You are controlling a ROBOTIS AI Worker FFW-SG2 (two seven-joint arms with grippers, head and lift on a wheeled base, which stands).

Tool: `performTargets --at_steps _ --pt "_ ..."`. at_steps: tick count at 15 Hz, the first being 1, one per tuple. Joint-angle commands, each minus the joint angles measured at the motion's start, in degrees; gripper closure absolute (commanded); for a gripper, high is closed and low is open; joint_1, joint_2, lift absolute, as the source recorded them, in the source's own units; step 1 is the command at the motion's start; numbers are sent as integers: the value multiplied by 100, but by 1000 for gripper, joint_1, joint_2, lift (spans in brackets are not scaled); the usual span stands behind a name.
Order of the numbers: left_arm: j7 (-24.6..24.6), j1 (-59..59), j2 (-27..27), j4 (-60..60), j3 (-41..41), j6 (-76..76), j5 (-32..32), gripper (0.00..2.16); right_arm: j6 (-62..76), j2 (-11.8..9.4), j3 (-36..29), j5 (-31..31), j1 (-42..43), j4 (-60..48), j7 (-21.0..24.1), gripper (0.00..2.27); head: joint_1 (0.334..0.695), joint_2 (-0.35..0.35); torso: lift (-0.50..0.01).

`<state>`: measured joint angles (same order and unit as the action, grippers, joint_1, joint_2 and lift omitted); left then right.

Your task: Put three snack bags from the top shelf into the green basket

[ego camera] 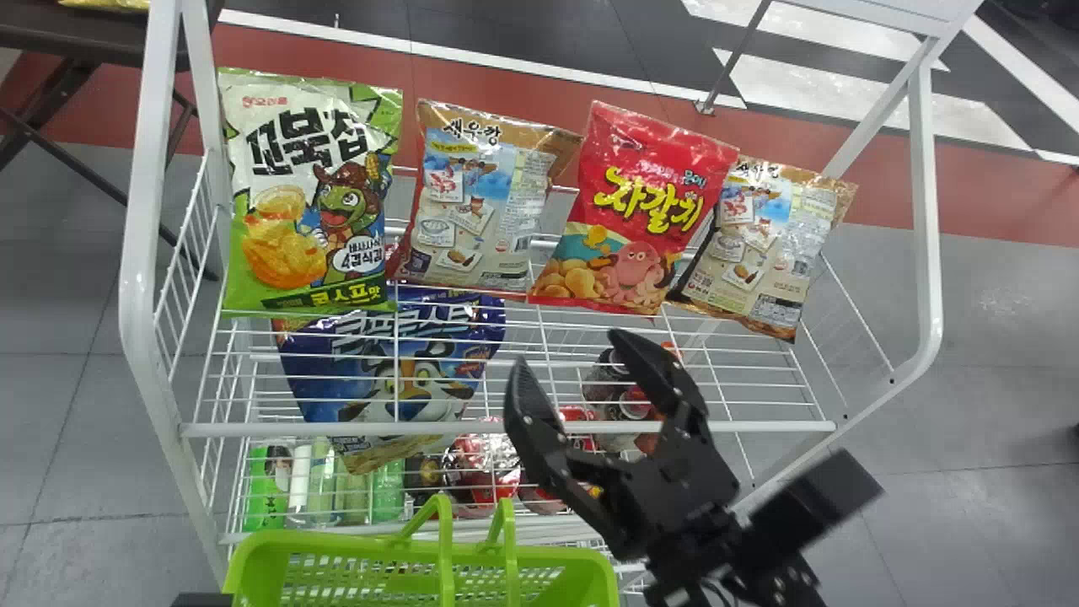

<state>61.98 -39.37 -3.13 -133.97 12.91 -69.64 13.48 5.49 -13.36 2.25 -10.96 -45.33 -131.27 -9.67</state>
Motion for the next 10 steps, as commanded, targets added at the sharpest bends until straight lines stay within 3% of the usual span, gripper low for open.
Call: performTargets --at_steps 1,10 --pt "-28 79 -30 -15 115 -64 -100 1693 -492 61 196 -11 631 163 9 127 695 -350 -47" --pt "-125 123 23 -6 230 -257 -302 1693 -1248 61 1251 -178 3039 1842 -27 127 695 -350 -47"
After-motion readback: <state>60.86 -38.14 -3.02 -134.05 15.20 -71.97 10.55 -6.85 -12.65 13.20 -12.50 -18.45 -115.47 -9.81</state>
